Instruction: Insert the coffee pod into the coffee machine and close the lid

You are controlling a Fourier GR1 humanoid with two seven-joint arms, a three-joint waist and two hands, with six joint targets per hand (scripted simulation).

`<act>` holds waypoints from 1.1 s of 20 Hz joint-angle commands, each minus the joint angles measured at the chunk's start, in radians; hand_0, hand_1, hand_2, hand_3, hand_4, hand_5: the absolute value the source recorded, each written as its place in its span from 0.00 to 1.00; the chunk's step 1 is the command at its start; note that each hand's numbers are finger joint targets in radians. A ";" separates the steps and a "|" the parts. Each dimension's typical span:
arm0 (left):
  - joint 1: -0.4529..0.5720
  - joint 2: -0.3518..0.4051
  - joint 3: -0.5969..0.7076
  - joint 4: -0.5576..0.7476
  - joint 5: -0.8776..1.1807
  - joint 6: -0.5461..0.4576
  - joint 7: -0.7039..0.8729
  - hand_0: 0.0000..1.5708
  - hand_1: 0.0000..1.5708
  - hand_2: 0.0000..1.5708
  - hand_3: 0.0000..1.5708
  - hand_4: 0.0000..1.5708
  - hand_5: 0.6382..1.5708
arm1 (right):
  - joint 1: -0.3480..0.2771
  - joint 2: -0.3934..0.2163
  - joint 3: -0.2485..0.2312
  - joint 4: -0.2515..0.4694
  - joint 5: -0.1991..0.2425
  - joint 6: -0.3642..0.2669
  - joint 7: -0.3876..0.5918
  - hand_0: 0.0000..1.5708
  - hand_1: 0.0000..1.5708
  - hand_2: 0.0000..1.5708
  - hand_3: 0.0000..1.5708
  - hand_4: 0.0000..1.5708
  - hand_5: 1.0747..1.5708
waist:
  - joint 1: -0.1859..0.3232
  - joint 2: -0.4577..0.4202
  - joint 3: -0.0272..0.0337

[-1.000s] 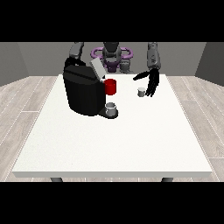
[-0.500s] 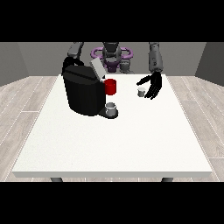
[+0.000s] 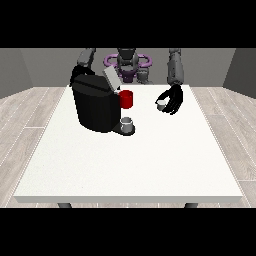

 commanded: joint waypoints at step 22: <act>-0.162 0.016 -0.041 -0.007 -0.094 -0.137 -0.082 0.84 0.84 0.88 0.86 0.37 1.00 | -0.009 -0.034 -0.059 0.115 -0.066 0.037 -0.015 0.00 0.00 0.00 0.00 0.30 1.00 | 0.033 -0.101 -0.0001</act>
